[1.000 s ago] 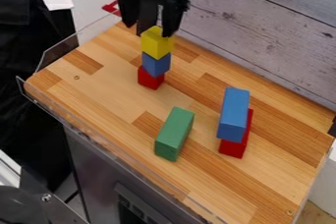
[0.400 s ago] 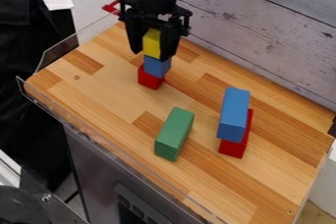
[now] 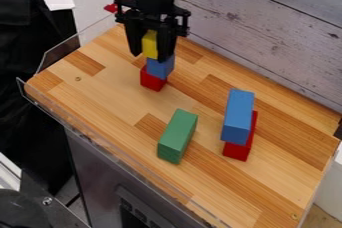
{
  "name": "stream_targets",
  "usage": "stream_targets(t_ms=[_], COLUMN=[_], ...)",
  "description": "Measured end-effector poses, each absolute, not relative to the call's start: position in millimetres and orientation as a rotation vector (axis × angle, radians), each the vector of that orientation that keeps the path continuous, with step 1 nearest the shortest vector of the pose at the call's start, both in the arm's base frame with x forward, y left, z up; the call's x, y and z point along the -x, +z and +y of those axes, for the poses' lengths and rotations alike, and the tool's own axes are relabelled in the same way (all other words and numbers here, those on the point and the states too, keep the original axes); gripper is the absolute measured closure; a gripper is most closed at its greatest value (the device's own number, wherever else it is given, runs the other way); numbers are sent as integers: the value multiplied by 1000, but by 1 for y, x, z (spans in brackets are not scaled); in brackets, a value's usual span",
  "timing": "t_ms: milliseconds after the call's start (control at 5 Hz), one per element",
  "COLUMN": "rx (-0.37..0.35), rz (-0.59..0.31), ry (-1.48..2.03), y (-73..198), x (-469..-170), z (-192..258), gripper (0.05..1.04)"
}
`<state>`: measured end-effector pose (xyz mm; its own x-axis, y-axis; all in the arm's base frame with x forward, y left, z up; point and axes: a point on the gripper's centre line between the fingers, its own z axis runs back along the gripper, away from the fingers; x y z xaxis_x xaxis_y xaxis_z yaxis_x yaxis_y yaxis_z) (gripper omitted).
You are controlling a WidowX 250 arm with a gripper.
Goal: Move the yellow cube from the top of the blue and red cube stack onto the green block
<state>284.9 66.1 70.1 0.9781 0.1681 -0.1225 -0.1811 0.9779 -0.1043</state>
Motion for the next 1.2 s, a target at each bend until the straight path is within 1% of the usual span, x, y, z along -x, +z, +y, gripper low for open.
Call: stream_targets(t_ms=[200, 400, 600, 800, 1000, 1200], rx=[103, 57, 45, 104, 161, 203], rz=[125, 104, 78, 64, 93, 156], ry=[185, 170, 125, 124, 143, 188], y=[75, 94, 111, 105, 87, 66], x=[-281, -278, -276, -261, -246, -223], z=[67, 60, 35, 15, 4, -5], gripper=[499, 499, 499, 499, 499, 499])
